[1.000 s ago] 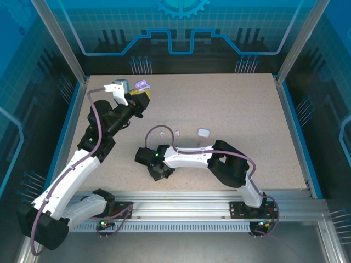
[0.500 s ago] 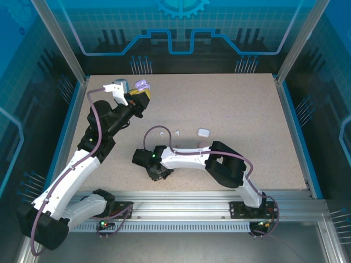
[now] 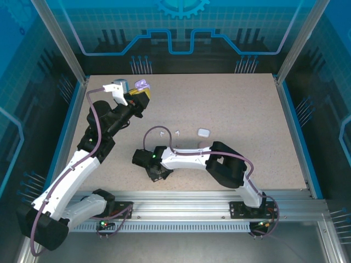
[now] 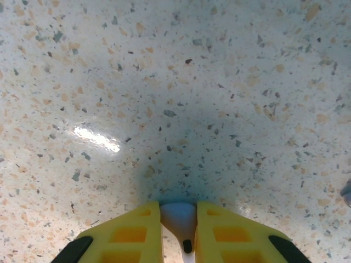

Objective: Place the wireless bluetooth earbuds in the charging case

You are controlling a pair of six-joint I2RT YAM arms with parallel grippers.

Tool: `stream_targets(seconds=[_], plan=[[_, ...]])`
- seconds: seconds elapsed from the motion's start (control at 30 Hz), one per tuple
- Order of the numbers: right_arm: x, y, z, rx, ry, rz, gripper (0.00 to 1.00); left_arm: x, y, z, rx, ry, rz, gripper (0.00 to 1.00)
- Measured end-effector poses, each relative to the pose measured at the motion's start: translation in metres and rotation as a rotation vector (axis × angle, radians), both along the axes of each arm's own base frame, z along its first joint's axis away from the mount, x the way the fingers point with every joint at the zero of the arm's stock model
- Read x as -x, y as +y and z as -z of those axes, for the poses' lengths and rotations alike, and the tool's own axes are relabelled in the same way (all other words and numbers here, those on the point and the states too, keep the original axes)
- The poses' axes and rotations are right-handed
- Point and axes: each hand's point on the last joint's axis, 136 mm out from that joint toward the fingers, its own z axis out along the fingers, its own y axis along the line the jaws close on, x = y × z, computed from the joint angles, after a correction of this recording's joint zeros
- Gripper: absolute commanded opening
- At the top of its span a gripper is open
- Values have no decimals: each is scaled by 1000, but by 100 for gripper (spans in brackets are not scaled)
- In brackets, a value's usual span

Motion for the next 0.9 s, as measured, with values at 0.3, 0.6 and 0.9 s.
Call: stream_targets(seconds=[0.3,0.6,0.9], plan=[[-3,-32,-11,21,-76,31,16,1,-2,0,0,0,10,0],[-15,-66,-110,-148,-271,92,16,4,-6,-1,0,-5,44,0],[-61,-132,-271,-448,-587,188,17,15,-25,-1,2,-46,158,0]])
